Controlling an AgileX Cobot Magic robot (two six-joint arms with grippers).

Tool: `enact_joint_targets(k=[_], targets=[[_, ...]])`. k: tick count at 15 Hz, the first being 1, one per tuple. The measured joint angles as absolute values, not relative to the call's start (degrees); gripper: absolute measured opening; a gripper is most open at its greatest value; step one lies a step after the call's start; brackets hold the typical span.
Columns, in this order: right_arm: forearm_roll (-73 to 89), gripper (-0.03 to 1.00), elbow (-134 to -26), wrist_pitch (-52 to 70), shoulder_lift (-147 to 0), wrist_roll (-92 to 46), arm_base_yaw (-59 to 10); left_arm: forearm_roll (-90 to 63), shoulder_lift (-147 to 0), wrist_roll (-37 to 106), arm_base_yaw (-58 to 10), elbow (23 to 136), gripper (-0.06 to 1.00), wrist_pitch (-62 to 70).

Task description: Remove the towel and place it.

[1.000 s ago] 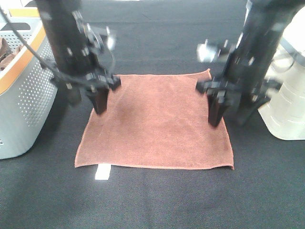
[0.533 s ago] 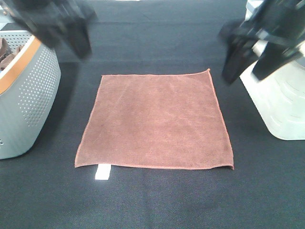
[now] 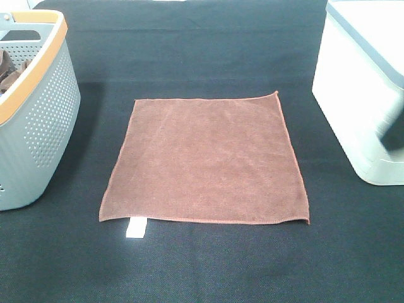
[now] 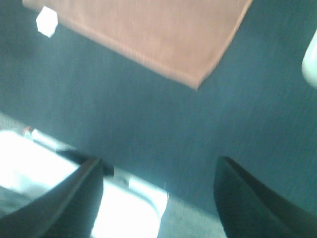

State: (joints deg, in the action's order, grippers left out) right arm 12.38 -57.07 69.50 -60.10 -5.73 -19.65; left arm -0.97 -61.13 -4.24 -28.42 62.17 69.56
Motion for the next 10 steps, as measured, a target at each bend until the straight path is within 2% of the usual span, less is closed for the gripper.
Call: enact_joint_targets(k=[1, 4, 5, 8, 10], targets=[[12.3, 0.62, -53.3, 69.6, -56.8, -5.9, -19.7, 0.9, -55.2, -5.6, -28.4, 53.7, 0.62, 69.2], [8.5, 0.62, -42.3, 69.7, -47.0, -6.1, -19.7, 3.0, -43.4, -6.2, -28.4, 39.9, 0.62, 68.9], [8.5, 0.62, -42.3, 69.7, -47.0, -6.1, -19.7, 3.0, -43.4, -6.2, -28.4, 39.9, 0.62, 68.9], [5.3, 0.62, -34.4, 64.5, -32.6, -6.1, -19.7, 4.6, -28.7, -6.2, -28.4, 31.7, 0.62, 69.0], [4.3, 0.62, -32.0, 62.0, -25.2, -6.1, -19.7, 4.7, -21.7, -4.1, -28.4, 31.4, 0.62, 68.6]])
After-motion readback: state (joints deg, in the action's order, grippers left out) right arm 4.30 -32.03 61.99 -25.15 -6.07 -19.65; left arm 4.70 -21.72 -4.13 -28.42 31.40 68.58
